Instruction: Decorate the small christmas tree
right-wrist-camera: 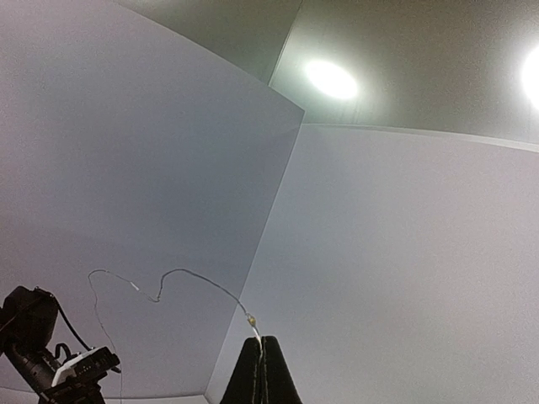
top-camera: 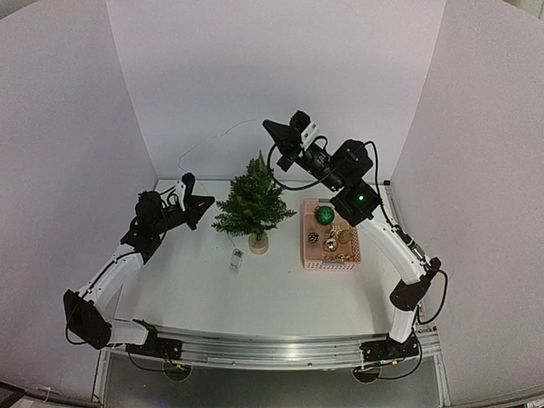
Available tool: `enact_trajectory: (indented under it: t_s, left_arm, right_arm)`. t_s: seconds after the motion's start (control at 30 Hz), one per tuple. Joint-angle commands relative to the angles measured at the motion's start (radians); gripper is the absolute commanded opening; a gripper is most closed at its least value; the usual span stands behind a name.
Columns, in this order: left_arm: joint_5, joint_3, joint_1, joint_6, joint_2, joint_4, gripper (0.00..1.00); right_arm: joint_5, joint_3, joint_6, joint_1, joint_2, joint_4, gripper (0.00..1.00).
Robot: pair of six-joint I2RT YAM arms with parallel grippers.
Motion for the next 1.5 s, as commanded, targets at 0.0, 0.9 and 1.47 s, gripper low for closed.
enact_trajectory:
  t_s: [0.0, 0.9, 1.47]
  left_arm:
    - [0.041, 0.012, 0.013, -0.018, 0.001, 0.043, 0.0]
    - [0.267, 0.101, 0.081, 0.009, -0.038, -0.153, 0.0]
    - [0.229, 0.18, 0.089, 0.04, 0.174, -0.009, 0.0]
  right_arm:
    - [-0.014, -0.003, 0.016, -0.003, 0.0, 0.006, 0.0]
    - [-0.009, 0.015, 0.001, -0.007, 0.017, -0.006, 0.0]
    - [0.055, 0.064, 0.06, -0.121, 0.087, -0.023, 0.0]
